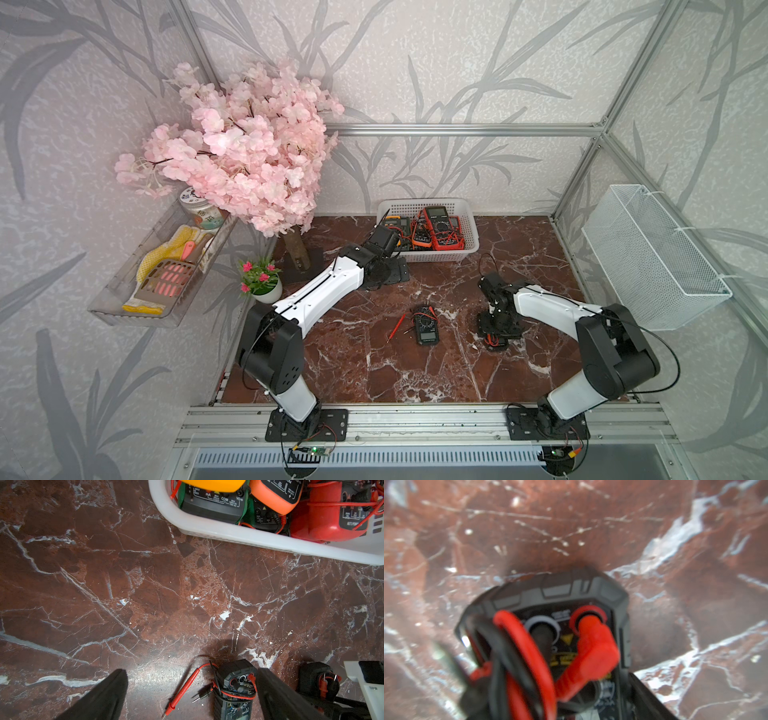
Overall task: Put the multimeter into the basket
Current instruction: Pick up the multimeter from the center of the board, then place the multimeter in the basket.
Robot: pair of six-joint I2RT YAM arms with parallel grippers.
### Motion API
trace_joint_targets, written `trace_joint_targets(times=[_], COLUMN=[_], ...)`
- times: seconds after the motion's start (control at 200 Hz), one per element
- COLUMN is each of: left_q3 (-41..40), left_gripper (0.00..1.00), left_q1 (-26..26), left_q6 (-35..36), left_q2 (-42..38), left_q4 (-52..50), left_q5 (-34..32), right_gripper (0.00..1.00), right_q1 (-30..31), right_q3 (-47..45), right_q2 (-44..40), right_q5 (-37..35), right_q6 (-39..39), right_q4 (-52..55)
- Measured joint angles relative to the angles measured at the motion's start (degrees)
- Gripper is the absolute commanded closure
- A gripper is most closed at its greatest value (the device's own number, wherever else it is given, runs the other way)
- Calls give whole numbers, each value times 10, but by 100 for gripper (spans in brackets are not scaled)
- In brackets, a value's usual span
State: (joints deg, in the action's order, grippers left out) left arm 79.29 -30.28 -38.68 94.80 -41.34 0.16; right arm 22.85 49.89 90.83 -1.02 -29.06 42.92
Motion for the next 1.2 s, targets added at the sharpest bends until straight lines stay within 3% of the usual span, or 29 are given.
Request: trace_joint_targets(times=[0.3, 0.66, 0.86, 1.2], left_q3=[0, 0, 2, 21], left_gripper=[0, 0, 0, 0], left_q1=[1, 22, 31, 31], left_q6=[-9, -21, -14, 24], left_q2=[0, 0, 0, 20], left_q4=[0, 1, 0, -11], left_q5=[-13, -51, -66, -65], right_gripper=[54, 54, 54, 54], right_q1=[0, 0, -16, -74], right_q3=[69, 263, 397, 675], right_q2=[-32, -25, 59, 295], right_q5=[12, 26, 28, 31], right_q6=[0, 2, 7, 48], right_q4=[29, 50, 42, 39])
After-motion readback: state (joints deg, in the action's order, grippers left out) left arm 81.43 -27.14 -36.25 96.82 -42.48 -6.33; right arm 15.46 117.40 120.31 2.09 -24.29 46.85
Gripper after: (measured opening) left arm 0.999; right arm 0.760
